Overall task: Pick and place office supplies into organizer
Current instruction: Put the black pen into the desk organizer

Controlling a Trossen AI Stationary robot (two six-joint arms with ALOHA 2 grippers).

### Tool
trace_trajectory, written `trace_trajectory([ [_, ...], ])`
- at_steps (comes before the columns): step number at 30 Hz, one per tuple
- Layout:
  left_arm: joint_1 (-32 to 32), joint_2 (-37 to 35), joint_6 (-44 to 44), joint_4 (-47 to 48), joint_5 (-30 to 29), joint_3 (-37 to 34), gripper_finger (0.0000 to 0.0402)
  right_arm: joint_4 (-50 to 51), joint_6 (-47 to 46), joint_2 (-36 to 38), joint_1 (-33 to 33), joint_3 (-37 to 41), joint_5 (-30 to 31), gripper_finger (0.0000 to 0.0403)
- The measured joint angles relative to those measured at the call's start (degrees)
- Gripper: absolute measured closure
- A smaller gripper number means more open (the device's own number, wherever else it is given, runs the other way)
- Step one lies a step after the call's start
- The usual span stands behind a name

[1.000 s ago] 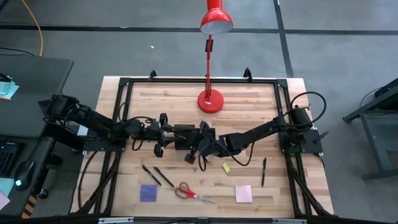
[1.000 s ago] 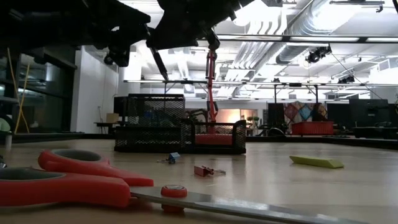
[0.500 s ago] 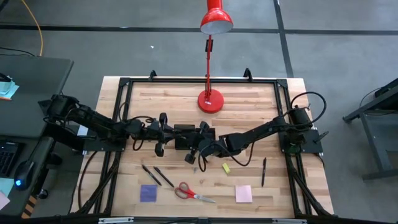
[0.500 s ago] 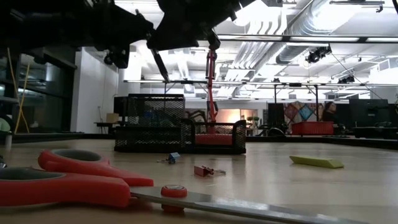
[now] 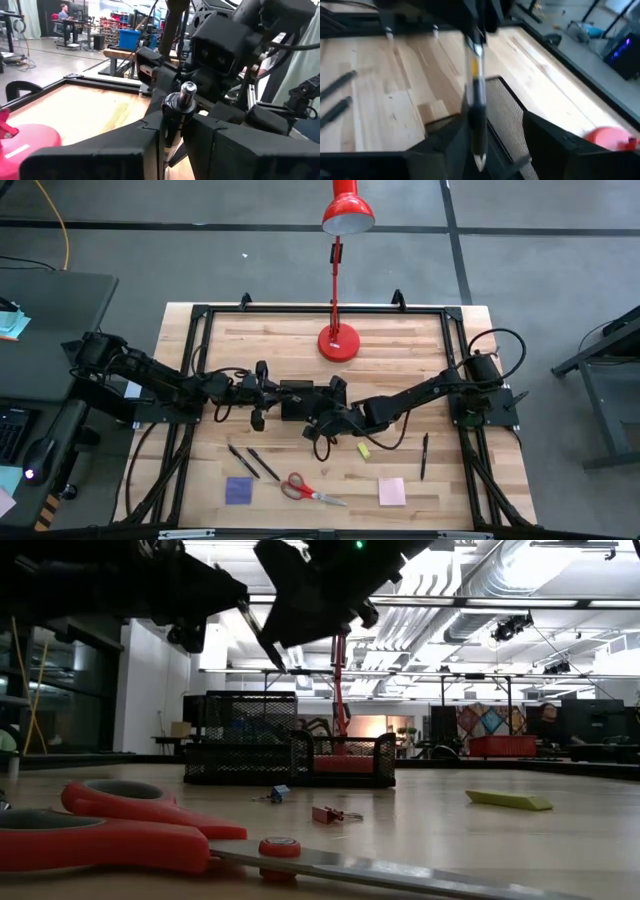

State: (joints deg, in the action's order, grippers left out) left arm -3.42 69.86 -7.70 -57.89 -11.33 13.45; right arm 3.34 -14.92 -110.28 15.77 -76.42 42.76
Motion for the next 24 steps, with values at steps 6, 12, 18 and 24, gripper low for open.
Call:
trace_trajectory([
  [6, -0.04, -0.01, 1.07, 0.46, -3.60, 0.00, 0.0360, 9.84, -5.87, 0.39, 1.76, 0.07, 3.74, 0.0195],
  [12, 0.00, -0.01, 1.96, 1.30, -8.82, 0.00, 0.0357, 20.02, -14.57, 2.77, 7.53, 0.07, 13.22, 0.0194],
  [18, 0.02, -0.06, 2.96, 3.38, -12.02, 0.00, 0.0357, 24.07, -21.38, 3.45, 13.01, 0.07, 17.53, 0.0194],
  [24, 0.04, -0.06, 2.56, 7.63, -13.92, -0.02, 0.0357, 25.78, -25.64, 3.45, 16.39, 0.07, 19.40, 0.0194],
])
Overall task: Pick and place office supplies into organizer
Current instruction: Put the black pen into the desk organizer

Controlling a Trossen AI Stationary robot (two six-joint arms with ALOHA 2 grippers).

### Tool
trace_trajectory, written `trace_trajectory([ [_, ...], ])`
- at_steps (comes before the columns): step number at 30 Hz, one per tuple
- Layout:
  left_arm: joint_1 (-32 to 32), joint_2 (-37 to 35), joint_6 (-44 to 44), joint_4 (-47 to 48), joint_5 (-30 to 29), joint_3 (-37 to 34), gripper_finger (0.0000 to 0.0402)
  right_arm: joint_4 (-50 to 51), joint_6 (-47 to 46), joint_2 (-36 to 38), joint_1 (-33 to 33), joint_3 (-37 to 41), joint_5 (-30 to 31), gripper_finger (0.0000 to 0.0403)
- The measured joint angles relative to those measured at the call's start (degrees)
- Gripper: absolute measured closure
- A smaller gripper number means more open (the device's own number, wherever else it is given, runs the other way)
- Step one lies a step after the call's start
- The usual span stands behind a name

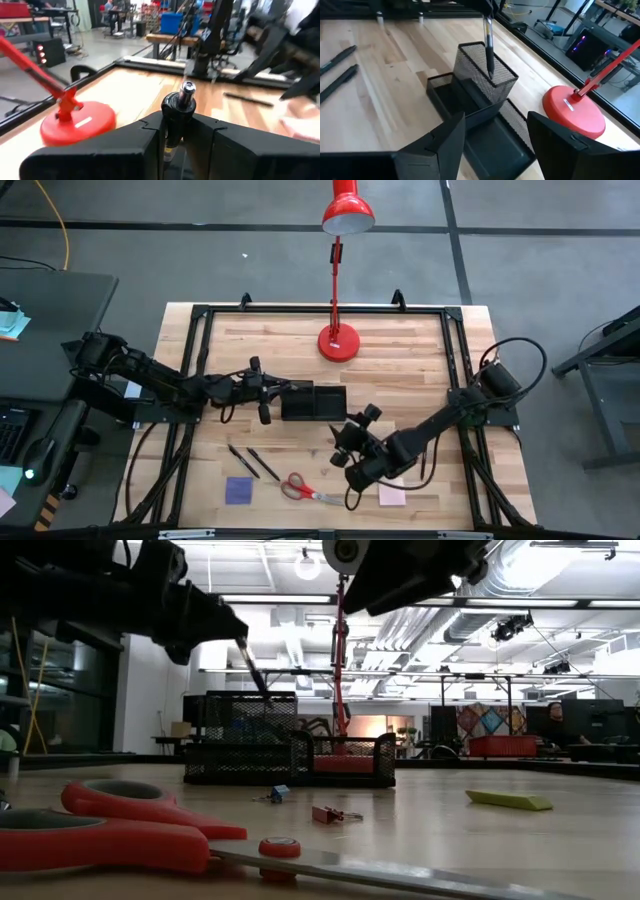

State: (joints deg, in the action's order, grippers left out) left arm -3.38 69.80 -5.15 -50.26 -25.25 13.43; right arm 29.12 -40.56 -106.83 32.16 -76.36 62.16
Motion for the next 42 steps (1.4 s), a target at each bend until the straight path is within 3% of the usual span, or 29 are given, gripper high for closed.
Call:
trace_trajectory([
  [6, 0.04, 0.00, -0.02, 2.18, -2.90, 0.00, 0.0352, -0.04, -1.02, 0.02, 1.36, 0.00, 1.50, 0.0194],
  [25, 0.02, 0.04, -4.12, 8.44, -0.33, 0.00, 0.0351, -0.04, -2.80, 0.02, 1.22, 0.00, 1.50, 0.0194],
  [35, 0.02, 0.62, -4.50, 8.95, -1.25, 0.00, 0.0287, -0.04, -3.11, 0.02, 1.22, 0.00, 1.41, 0.0194],
  [42, -0.02, -0.10, -4.13, 7.48, -1.21, 0.01, 0.0268, 0.85, -3.58, 0.02, 1.22, 0.39, 1.10, 0.0194],
])
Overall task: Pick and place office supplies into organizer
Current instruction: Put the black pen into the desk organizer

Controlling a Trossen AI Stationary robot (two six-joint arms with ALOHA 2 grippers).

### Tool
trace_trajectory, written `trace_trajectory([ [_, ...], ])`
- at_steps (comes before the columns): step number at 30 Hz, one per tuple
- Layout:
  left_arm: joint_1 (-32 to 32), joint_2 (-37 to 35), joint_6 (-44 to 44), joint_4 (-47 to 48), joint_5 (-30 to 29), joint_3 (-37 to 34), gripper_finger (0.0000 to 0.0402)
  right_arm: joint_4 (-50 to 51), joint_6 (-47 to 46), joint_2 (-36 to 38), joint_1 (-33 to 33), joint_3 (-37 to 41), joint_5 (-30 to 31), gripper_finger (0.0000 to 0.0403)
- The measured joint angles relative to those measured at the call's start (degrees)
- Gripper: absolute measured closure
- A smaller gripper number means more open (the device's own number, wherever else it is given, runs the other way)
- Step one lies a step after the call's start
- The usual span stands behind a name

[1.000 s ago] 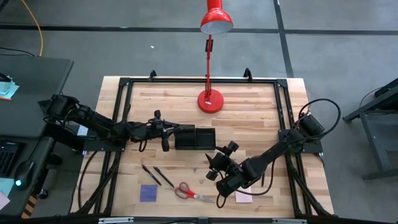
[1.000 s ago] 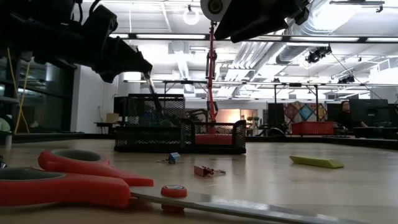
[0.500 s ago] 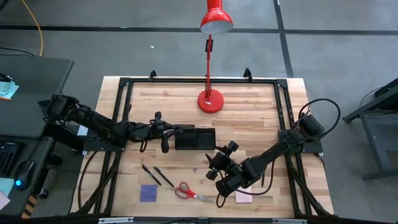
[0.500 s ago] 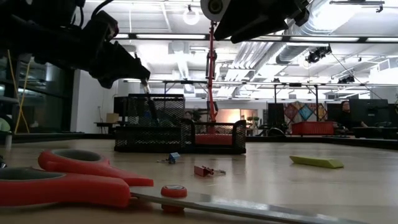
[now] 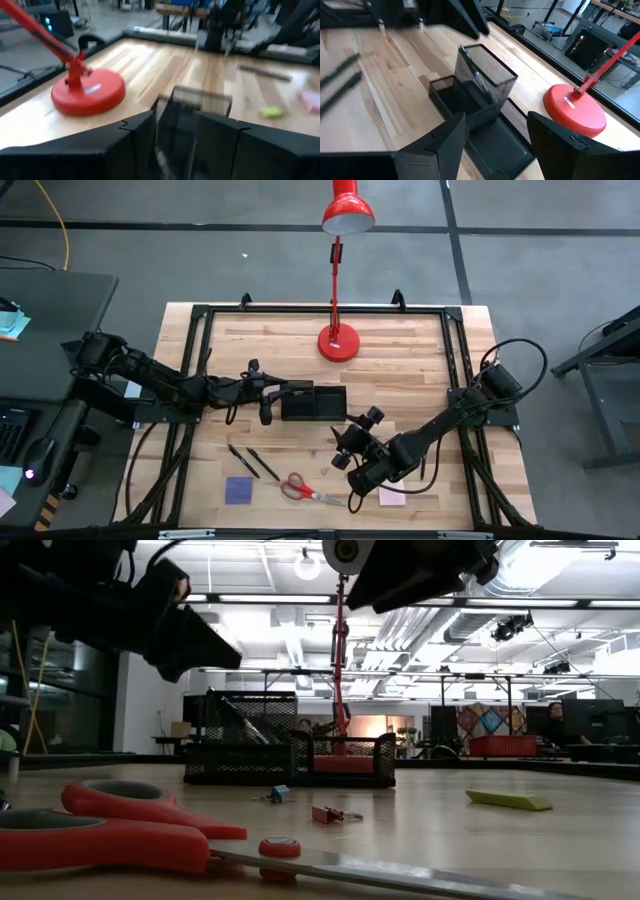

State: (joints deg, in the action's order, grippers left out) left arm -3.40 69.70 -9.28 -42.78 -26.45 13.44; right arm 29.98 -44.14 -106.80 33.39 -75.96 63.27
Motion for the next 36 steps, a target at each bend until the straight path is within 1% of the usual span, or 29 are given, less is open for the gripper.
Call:
trace_trajectory([
  [6, 0.00, -0.02, -0.15, -2.48, 4.12, 0.01, 0.0266, 7.38, -8.22, 0.00, 0.03, 0.00, -1.47, 0.0194],
  [10, 0.00, -0.07, -0.13, -2.17, 4.58, 0.00, 0.0266, 11.56, -13.55, 0.00, 0.42, 0.02, -3.12, 0.0194],
  [15, 0.00, -0.07, -1.37, -2.08, 4.81, 0.00, 0.0266, 12.33, -16.34, 0.00, 0.46, 0.04, -6.05, 0.0194],
  [17, 0.00, -0.07, -3.23, -2.05, 6.86, -0.01, 0.0266, 12.46, -17.59, -0.02, 0.46, 0.04, -8.23, 0.0194],
  [19, -0.04, -0.11, -4.99, -1.42, 10.20, 0.01, 0.0266, 12.48, -18.68, -0.02, 0.38, 0.04, -11.25, 0.0194],
  [21, -0.24, -0.11, -6.23, -0.03, 11.77, -0.01, 0.0266, 12.26, -18.77, -0.51, 0.37, 0.04, -12.88, 0.0194],
  [22, -0.68, -0.11, -6.21, 0.50, 11.55, -0.01, 0.0266, 12.14, -18.45, -0.98, 0.42, 0.04, -12.90, 0.0194],
  [27, -5.10, -2.12, -3.25, 0.54, 4.12, -0.01, 0.0266, 12.04, -18.36, -4.41, 0.79, 0.07, -13.32, 0.0194],
  [32, -13.14, -6.67, -3.33, 4.13, 2.22, -0.01, 0.0266, 11.32, -20.16, -7.60, 0.79, 0.09, -14.68, 0.0194],
  [36, -20.19, -8.47, -6.28, 9.32, -2.64, -0.01, 0.0266, 10.82, -19.06, -8.72, 0.79, 0.09, -14.51, 0.0194],
])
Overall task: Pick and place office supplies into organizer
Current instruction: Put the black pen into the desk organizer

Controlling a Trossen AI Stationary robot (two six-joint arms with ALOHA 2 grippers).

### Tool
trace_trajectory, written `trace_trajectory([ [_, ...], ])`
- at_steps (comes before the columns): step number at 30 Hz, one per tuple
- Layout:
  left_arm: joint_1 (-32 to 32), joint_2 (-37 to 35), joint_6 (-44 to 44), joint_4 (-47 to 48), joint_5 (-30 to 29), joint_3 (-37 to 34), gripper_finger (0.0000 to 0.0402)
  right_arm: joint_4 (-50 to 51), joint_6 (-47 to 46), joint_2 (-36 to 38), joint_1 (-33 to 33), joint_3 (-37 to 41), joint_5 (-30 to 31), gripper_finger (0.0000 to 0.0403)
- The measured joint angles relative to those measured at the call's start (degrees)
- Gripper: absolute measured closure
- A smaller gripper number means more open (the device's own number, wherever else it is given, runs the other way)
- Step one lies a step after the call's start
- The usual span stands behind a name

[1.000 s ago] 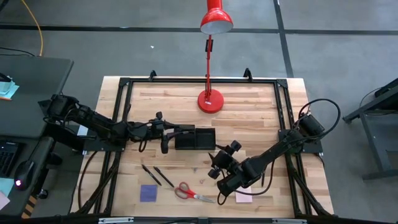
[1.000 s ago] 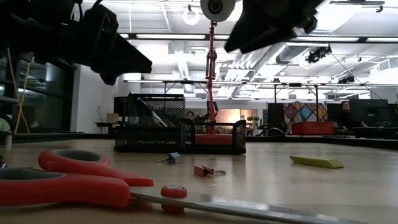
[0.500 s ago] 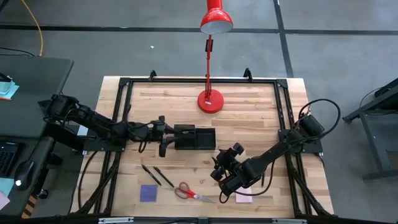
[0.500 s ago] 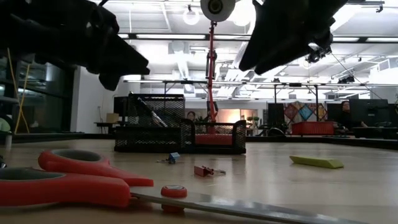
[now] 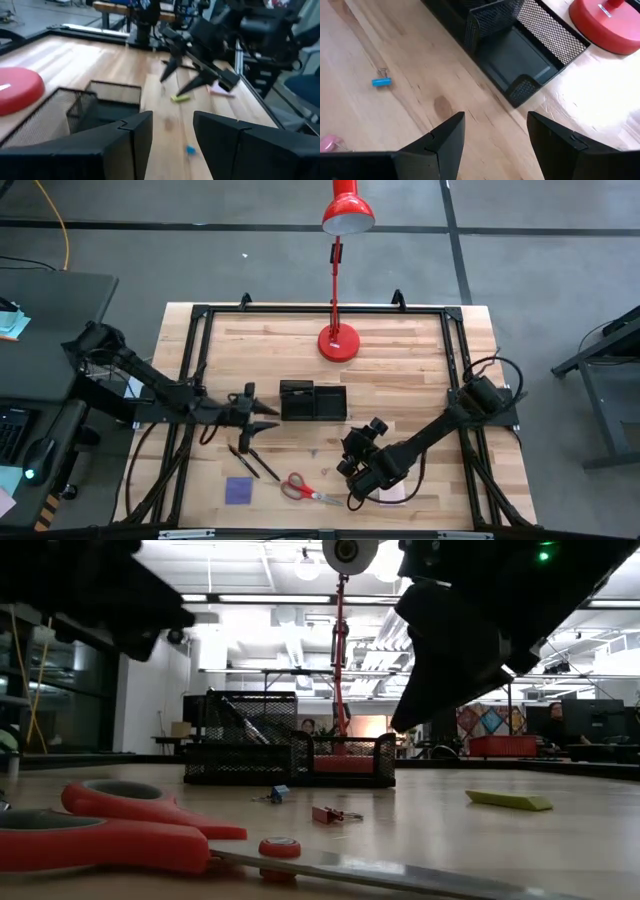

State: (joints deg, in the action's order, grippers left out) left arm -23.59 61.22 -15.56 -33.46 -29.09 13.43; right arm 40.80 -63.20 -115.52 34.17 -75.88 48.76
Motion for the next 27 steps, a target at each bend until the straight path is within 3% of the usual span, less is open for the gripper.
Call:
trace_trajectory([
  [6, -11.17, -0.30, -3.17, 3.26, -8.78, 0.00, 0.0266, -6.64, 2.39, -0.04, 0.00, 0.00, 3.66, 0.0194],
  [12, -19.14, -0.60, -3.27, 1.97, -17.85, 0.00, 0.0266, -17.59, 10.86, -0.04, -1.02, -0.02, -0.02, 0.0194],
  [21, -22.19, -0.60, -4.25, 1.91, -18.56, 0.00, 0.0266, -25.82, 18.68, -0.04, -1.97, -0.02, -3.40, 0.0194],
  [27, -22.19, -0.60, -4.26, 2.28, -18.04, 0.00, 0.0266, -33.60, 26.40, -0.04, -1.94, -0.02, -12.54, 0.0194],
])
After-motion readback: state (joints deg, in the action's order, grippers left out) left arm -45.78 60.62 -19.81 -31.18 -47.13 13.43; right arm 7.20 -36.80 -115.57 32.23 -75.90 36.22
